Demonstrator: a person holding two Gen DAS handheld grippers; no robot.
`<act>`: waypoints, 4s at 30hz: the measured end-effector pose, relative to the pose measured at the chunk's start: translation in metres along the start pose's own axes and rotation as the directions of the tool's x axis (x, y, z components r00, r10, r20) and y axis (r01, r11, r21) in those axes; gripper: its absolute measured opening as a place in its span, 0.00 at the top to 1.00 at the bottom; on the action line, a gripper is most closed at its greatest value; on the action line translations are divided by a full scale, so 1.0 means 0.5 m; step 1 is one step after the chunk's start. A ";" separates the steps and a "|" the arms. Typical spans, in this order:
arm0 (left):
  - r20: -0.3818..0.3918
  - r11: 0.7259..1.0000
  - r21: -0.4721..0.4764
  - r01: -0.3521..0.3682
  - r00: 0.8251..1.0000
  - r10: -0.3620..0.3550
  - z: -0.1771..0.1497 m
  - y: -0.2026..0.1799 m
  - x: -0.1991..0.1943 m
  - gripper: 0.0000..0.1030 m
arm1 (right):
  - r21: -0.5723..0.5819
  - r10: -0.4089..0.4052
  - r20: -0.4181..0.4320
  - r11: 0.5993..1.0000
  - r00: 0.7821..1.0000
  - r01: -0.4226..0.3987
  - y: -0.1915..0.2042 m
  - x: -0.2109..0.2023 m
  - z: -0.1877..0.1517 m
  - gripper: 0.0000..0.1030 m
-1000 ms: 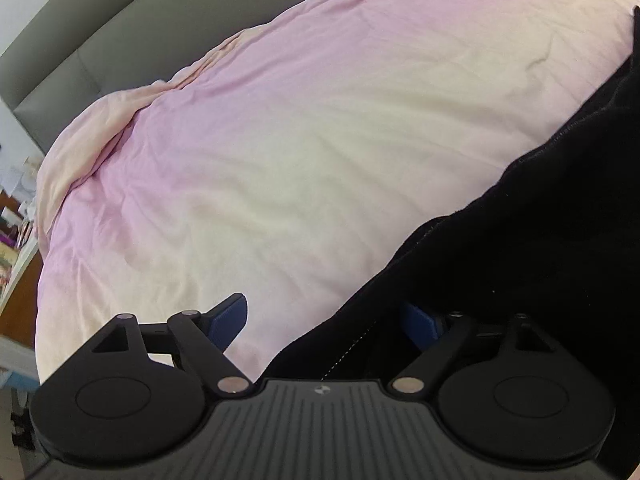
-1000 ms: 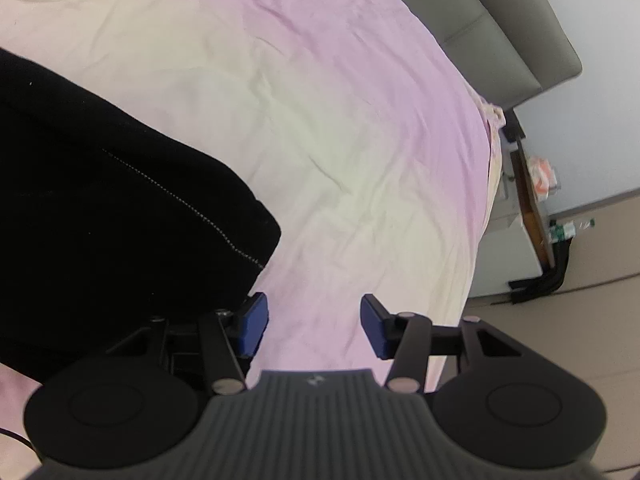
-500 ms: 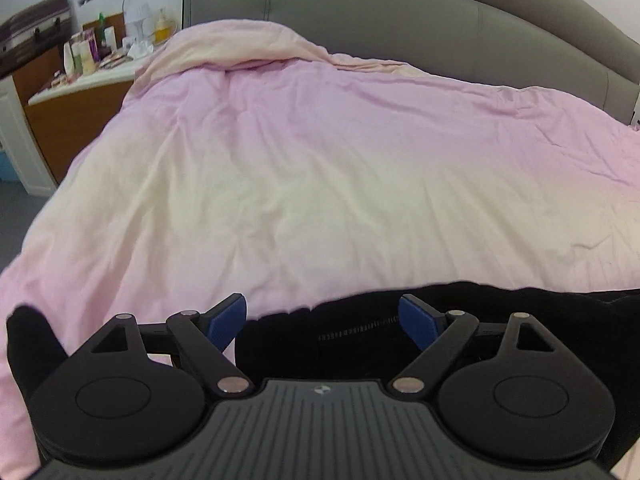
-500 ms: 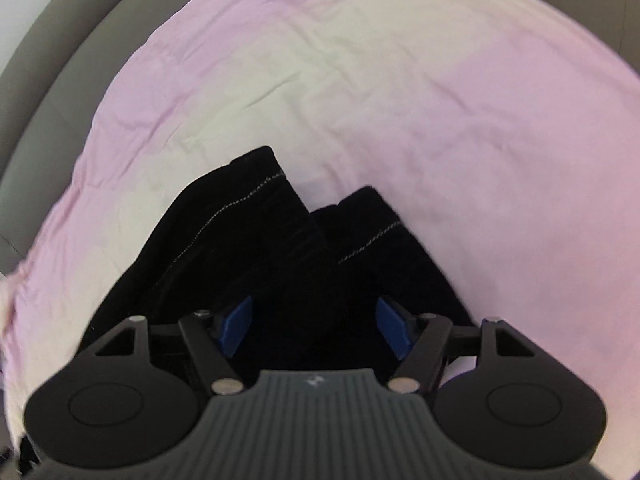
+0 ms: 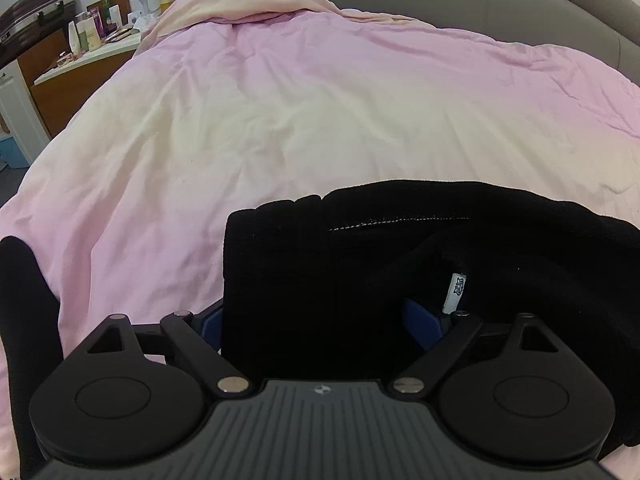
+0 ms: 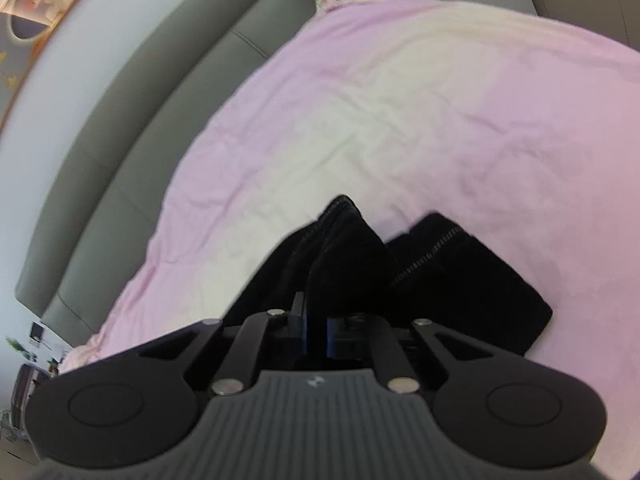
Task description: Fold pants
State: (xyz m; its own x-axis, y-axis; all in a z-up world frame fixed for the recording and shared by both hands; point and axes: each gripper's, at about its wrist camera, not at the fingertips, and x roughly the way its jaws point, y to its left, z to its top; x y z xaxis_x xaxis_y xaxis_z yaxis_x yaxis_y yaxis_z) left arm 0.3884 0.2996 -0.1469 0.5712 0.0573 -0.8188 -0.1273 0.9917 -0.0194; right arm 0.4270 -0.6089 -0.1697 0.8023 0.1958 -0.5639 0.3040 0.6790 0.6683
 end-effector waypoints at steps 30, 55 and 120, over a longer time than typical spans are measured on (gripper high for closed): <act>0.152 0.957 0.220 -0.189 0.976 0.158 -0.006 -0.113 -0.056 0.03 | -0.349 -0.406 0.235 0.813 0.883 0.467 0.009 -0.067 -0.031 0.54; 0.053 0.859 0.273 0.433 0.885 -0.463 0.017 -0.991 -0.090 0.00 | 0.431 0.028 0.224 0.894 0.974 -0.125 -0.196 -0.085 -0.176 0.28; 0.115 0.873 -0.083 0.480 0.875 -0.470 -0.030 -0.580 -0.038 0.06 | -0.916 -0.131 0.075 -0.400 0.989 0.016 0.487 -0.021 -0.772 0.48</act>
State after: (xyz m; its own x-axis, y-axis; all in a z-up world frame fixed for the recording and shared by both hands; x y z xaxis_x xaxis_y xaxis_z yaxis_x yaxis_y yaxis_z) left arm 0.4022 0.0090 -0.1342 0.6526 -0.4032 -0.6415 0.0960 0.8838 -0.4578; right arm 0.2941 -0.1723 -0.1884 0.7917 0.0515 -0.6088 -0.5792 0.3800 -0.7212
